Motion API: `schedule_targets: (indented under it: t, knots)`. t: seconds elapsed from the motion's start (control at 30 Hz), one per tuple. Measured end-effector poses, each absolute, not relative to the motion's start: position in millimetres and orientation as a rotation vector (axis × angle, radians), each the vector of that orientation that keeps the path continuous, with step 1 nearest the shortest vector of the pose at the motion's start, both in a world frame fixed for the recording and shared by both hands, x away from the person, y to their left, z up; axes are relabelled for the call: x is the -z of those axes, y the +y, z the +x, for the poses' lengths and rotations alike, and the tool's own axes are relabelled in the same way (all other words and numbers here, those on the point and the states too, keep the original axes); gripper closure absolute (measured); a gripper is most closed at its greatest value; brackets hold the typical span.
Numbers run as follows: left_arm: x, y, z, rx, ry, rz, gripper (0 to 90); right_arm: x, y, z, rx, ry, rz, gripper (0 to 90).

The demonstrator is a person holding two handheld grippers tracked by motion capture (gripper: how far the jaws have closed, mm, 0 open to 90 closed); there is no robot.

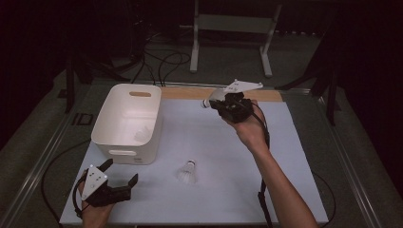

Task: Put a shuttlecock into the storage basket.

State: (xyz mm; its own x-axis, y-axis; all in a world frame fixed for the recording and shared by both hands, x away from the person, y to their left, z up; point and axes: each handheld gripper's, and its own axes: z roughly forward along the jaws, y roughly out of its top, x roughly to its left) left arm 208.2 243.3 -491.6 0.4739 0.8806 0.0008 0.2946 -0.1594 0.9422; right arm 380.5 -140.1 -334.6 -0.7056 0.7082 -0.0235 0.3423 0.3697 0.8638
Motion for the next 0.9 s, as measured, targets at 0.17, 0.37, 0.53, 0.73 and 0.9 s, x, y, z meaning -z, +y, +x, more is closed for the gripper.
schedule_targets:
  t: [0.17,0.37,0.53,0.73,0.9]
  knots:
    - [492,243,208,-0.717,1.016,1.699,0.0,333,-138,382,-1.275,2.246,0.91,89.2]
    - [492,243,209,-0.717,1.016,1.699,0.0,328,-133,384,-1.275,2.242,0.897,89.2]
    - [492,242,209,-0.715,1.017,1.698,0.0,324,-130,386,-1.275,2.245,0.884,89.2]
    - [492,242,209,-0.715,1.016,1.7,0.0,322,-126,387,-1.27,2.246,0.866,89.3]
    - [492,243,209,-0.715,1.016,1.697,0.0,320,-122,389,-1.272,2.246,0.867,89.3]
